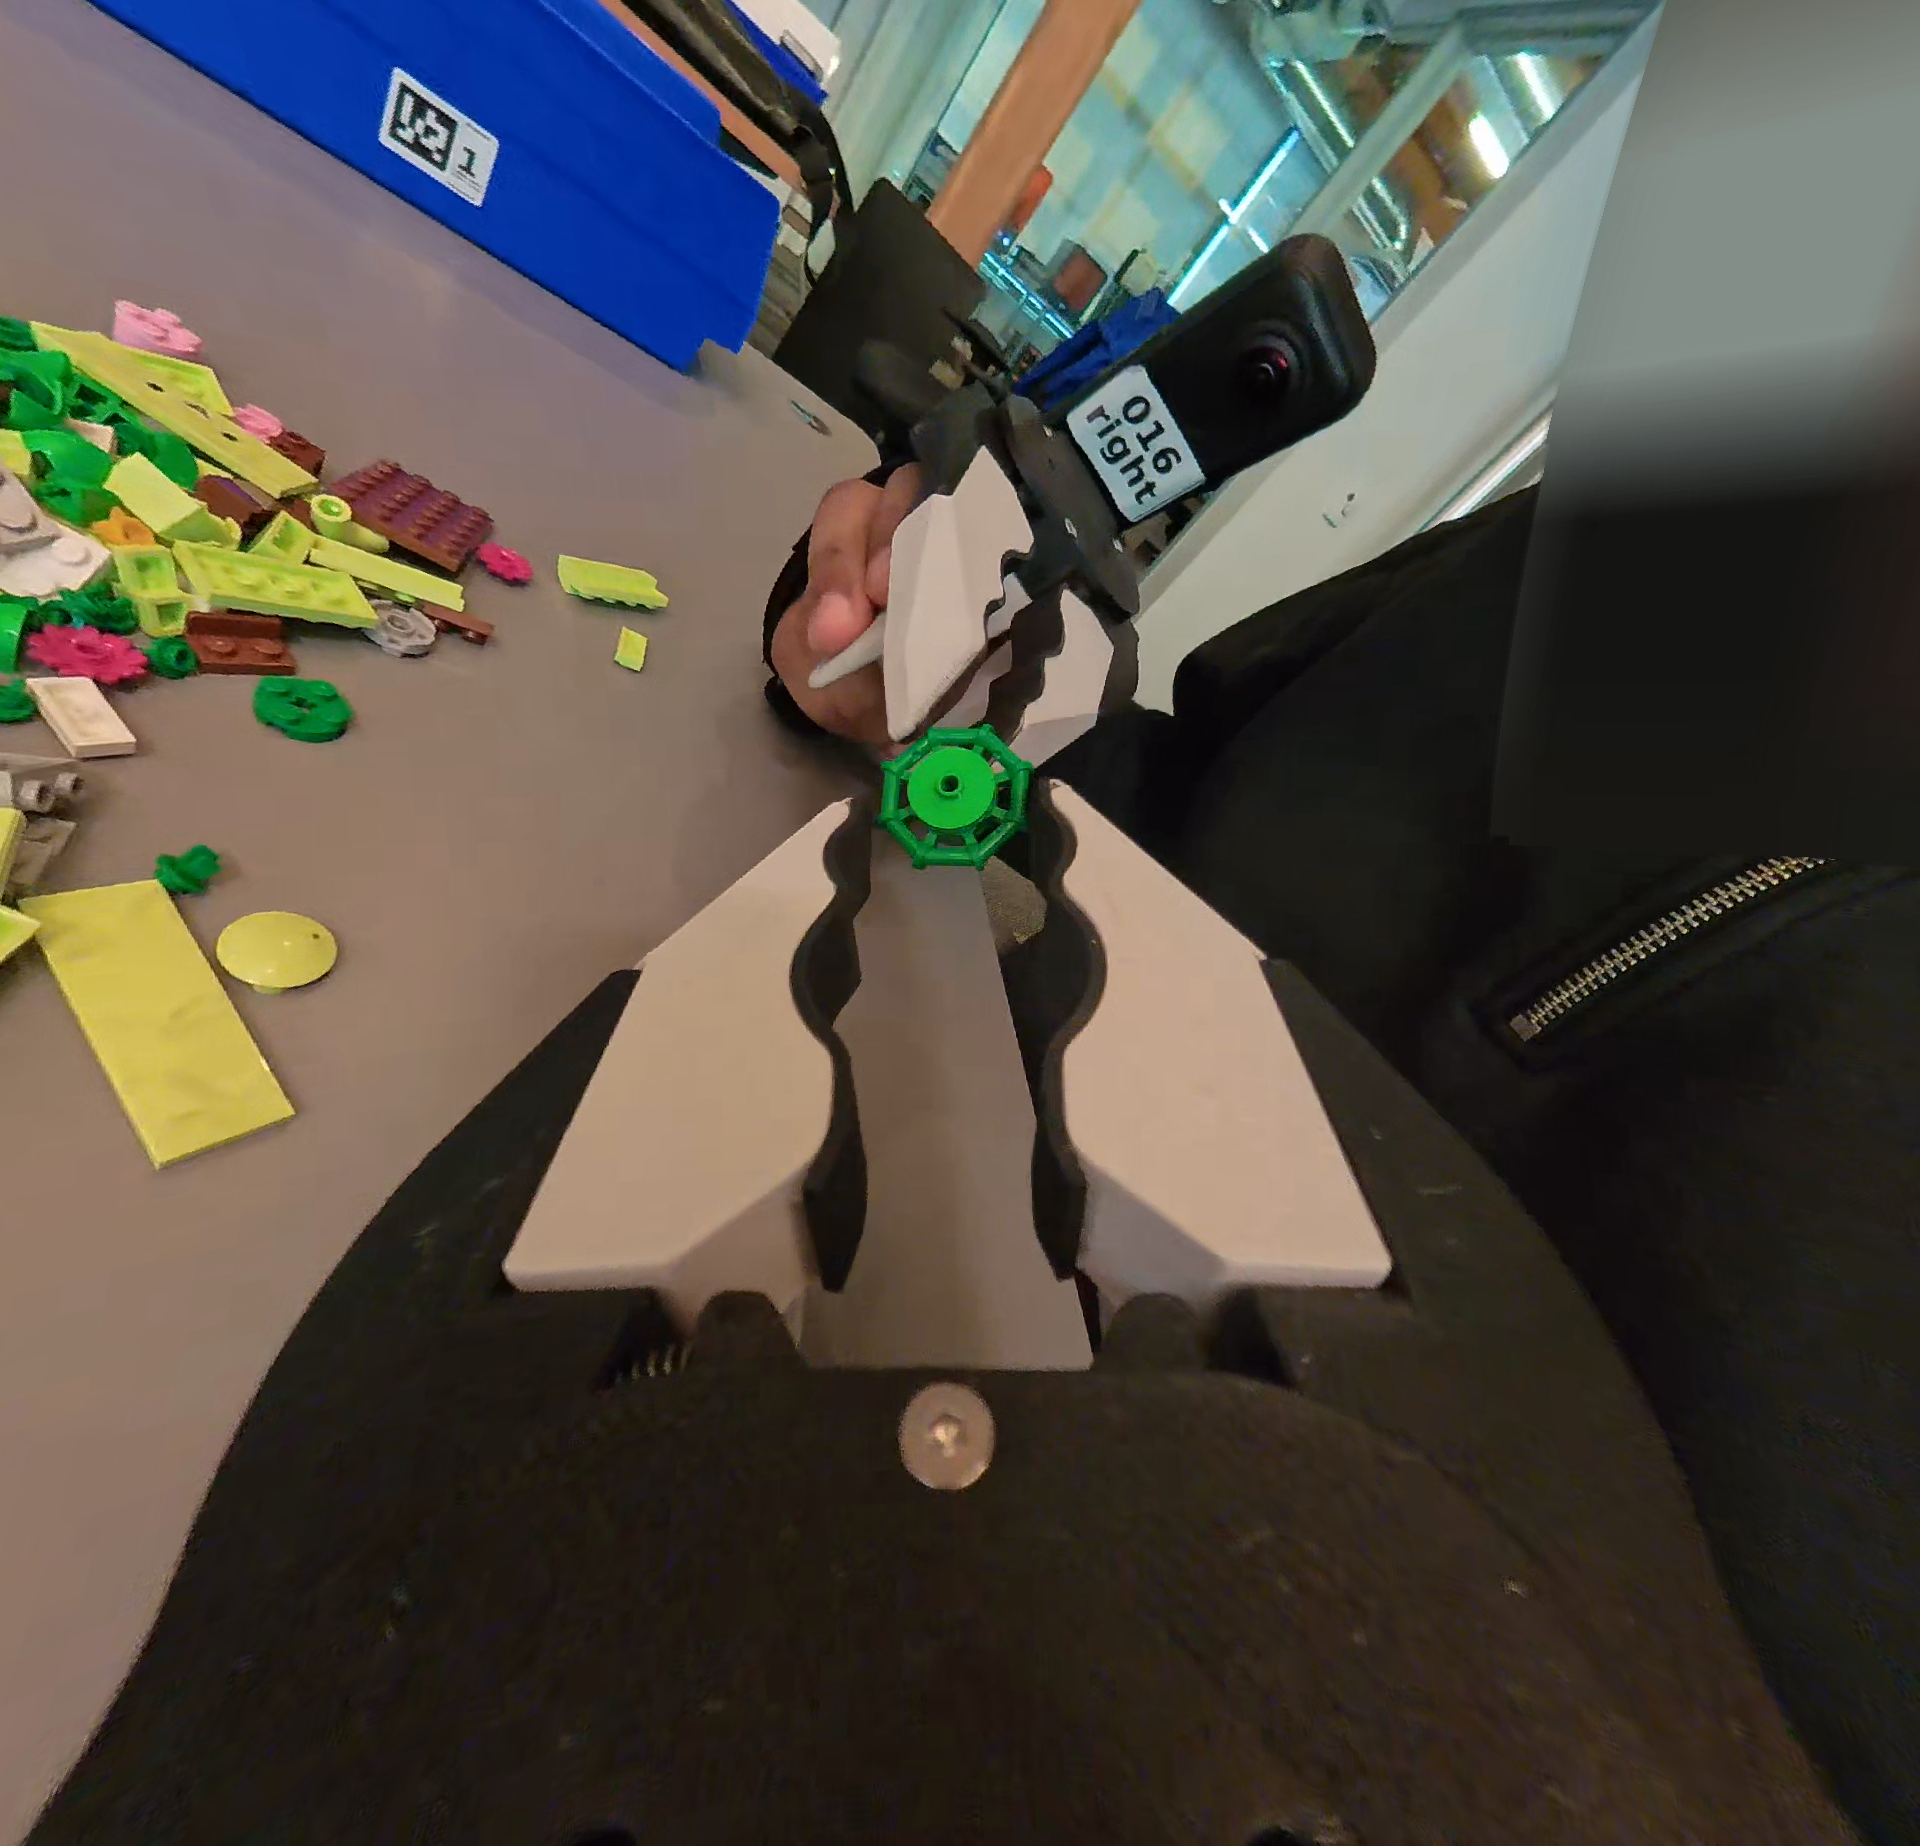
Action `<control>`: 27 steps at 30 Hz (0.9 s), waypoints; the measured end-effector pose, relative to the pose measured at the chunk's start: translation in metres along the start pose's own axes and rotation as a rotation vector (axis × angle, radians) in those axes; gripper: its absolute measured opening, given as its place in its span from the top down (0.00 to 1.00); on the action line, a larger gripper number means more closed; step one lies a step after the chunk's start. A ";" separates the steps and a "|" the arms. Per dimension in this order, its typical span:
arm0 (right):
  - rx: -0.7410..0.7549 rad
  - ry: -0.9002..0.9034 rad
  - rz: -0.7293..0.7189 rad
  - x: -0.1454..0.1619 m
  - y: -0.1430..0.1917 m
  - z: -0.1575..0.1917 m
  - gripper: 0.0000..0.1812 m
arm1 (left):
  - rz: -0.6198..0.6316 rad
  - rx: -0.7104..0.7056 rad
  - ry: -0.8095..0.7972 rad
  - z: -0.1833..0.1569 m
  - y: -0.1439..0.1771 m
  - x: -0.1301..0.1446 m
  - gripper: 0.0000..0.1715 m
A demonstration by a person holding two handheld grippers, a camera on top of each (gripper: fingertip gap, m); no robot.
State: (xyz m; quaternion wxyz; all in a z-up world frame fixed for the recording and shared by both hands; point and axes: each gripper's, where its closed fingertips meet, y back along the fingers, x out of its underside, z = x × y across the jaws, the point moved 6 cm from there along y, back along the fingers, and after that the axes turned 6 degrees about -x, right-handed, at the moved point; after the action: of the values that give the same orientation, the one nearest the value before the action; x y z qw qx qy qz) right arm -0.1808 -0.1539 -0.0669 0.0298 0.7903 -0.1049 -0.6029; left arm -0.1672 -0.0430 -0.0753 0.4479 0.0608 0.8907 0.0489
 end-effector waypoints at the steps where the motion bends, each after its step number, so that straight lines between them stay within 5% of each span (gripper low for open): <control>1: -0.004 -0.007 -0.002 0.000 0.000 0.000 0.95 | 0.002 0.000 -0.005 0.000 0.000 0.000 0.84; 27: -0.086 -0.030 -0.087 -0.008 -0.003 0.009 0.89 | 0.031 0.120 0.050 -0.008 -0.004 0.005 0.85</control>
State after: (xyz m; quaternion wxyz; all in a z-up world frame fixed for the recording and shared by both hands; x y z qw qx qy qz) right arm -0.1910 -0.1489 -0.0619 0.0359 0.7828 -0.0446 -0.6196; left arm -0.1771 -0.0459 -0.0753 0.4201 0.1003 0.9019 0.0037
